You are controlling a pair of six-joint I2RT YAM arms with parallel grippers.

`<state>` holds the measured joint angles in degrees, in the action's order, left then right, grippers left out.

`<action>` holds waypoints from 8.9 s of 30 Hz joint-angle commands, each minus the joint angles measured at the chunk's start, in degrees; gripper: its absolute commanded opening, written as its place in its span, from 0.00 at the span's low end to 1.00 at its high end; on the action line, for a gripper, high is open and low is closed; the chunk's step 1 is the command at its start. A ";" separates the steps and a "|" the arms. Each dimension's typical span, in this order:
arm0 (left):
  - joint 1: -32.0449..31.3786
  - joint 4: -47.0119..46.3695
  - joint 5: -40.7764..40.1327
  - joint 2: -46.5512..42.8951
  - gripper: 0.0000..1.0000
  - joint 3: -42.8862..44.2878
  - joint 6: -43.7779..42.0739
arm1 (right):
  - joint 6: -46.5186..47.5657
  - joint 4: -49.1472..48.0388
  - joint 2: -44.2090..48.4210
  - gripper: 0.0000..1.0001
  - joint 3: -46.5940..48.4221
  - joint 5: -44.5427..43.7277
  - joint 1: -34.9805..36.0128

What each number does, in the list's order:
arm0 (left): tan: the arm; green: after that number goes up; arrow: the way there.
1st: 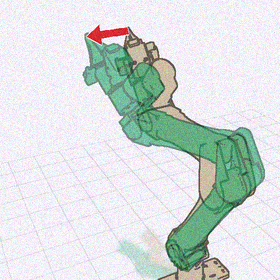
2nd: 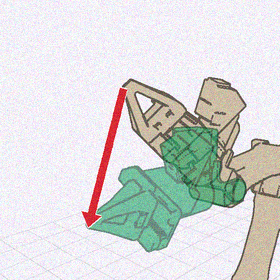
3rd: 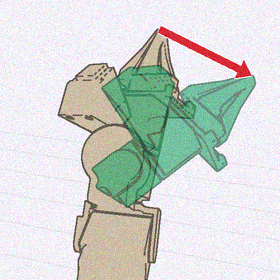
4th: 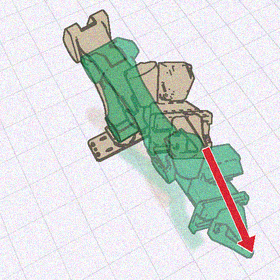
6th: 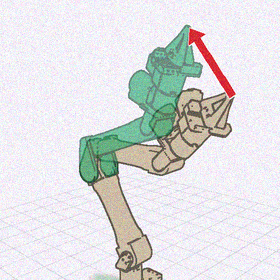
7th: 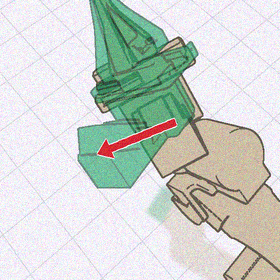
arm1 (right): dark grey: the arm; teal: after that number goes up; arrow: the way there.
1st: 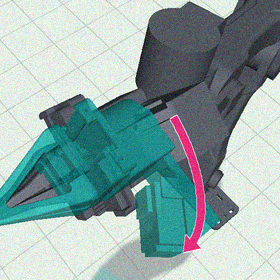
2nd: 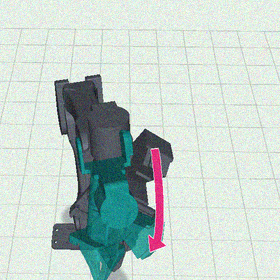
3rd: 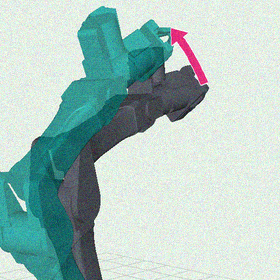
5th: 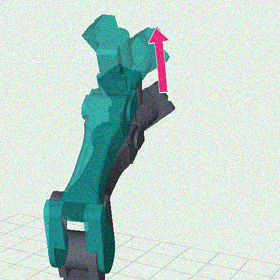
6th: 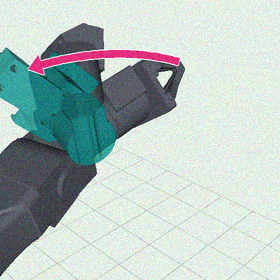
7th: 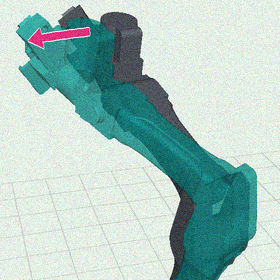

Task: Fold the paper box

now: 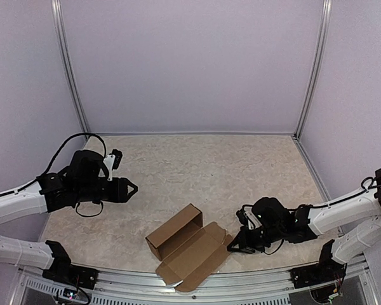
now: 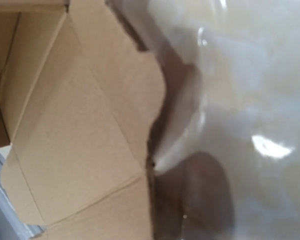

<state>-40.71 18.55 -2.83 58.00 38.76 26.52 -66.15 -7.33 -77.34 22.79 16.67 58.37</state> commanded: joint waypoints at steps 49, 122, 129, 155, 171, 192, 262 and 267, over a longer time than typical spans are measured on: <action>-1.61 6.82 -4.80 1.83 0.50 10.57 -3.07 | 40.81 46.16 16.17 0.00 32.60 -13.43 -0.15; -3.93 4.68 -4.60 -4.21 0.51 5.66 -2.52 | 90.63 88.22 -37.26 0.08 101.09 -35.69 5.17; -4.12 4.00 -4.38 -4.35 0.51 4.74 -2.17 | 90.44 87.59 -38.79 0.16 104.03 -37.25 6.17; -4.71 3.23 -6.47 -1.76 0.57 3.77 -2.03 | 77.72 51.36 1.78 0.56 55.03 -36.52 -0.53; -7.32 2.90 -11.15 -4.94 0.65 -2.21 0.84 | 66.33 46.04 16.01 0.78 31.47 -33.88 -5.09; -16.09 1.92 -12.96 3.54 0.66 -4.18 1.41 | 58.23 38.55 7.64 0.77 25.57 -21.34 -5.45; -20.44 -20.06 -16.09 3.58 0.70 -16.79 -2.53 | 78.85 -28.26 3.66 0.28 -4.19 -17.40 -6.52; -20.41 -20.40 -16.48 2.28 0.70 -17.44 -2.41 | 78.52 -28.74 2.78 0.16 -4.02 -16.84 -6.58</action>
<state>-60.64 -1.26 -18.06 61.84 22.50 23.77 12.67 -34.68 -73.49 18.87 -0.43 52.31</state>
